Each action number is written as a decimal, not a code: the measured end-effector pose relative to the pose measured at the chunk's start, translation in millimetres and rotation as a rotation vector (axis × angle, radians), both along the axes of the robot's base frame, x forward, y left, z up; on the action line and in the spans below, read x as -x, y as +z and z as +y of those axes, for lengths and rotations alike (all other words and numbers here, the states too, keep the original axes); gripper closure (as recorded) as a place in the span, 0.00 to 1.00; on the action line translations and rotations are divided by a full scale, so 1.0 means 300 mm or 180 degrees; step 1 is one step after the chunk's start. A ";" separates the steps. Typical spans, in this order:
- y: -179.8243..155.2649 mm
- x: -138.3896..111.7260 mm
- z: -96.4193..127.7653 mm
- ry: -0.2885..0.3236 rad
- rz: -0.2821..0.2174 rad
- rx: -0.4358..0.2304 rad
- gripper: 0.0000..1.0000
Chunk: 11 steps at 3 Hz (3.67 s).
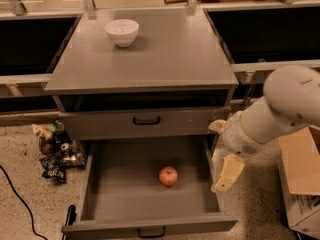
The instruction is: Pick apple from middle drawer and place on counter
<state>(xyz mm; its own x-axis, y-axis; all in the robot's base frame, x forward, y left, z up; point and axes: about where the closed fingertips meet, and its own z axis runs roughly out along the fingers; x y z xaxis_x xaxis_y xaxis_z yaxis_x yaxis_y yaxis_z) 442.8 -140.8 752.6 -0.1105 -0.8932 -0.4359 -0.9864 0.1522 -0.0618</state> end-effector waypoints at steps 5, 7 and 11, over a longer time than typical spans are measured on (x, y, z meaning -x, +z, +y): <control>-0.860 -0.281 0.040 -0.0451 -0.0076 -0.0462 0.00; -1.008 -0.332 0.180 -0.0332 -0.0011 -0.0707 0.00; -1.177 -0.449 0.354 -0.0361 0.0085 -0.1048 0.00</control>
Offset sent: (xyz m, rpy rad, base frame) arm 0.0549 0.0098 -0.2317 0.0561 0.0120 -0.0306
